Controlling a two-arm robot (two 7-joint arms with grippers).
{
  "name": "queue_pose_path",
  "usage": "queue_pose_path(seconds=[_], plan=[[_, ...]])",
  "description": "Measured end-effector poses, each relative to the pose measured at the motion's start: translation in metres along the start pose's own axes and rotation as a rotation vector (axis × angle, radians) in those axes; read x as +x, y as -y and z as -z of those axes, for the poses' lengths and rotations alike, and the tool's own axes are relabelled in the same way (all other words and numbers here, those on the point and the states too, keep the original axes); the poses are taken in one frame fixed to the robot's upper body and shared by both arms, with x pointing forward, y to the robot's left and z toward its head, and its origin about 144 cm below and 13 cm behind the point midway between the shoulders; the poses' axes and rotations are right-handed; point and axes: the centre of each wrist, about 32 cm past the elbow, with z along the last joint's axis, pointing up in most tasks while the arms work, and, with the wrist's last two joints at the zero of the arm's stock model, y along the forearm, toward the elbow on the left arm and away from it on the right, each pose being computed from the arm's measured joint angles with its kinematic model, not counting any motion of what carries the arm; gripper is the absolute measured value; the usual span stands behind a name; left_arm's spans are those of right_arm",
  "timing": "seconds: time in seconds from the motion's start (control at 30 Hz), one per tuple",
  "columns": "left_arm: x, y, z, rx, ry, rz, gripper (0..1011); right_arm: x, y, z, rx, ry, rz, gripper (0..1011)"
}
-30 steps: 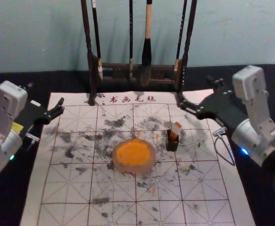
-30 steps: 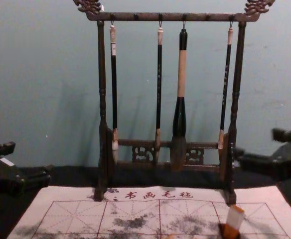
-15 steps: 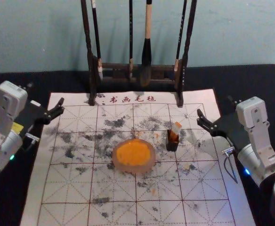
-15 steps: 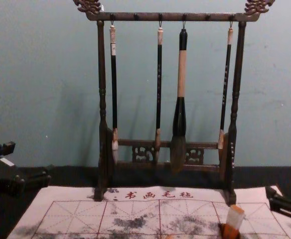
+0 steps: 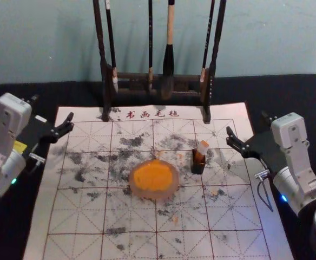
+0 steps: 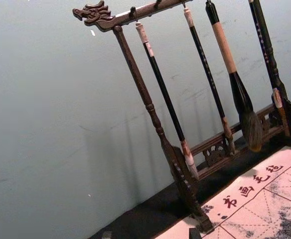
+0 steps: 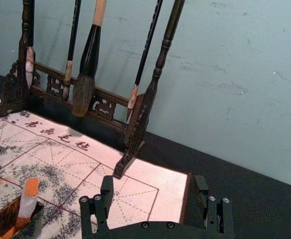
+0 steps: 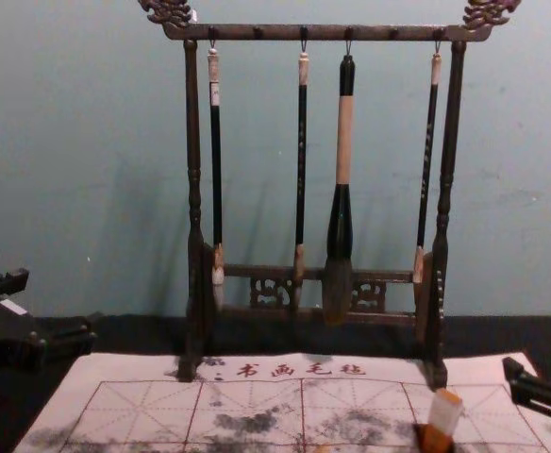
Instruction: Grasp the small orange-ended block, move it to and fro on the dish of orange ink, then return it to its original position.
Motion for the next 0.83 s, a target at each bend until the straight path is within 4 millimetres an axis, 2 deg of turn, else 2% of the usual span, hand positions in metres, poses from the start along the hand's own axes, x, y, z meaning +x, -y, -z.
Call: queue_pose_path(seconds=[0.83], plan=[[0.0000, 0.0000, 0.0000, 0.000, 0.000, 0.000, 1001, 0.0000, 0.0000, -0.0011, 0.004, 0.001, 0.000, 1002]])
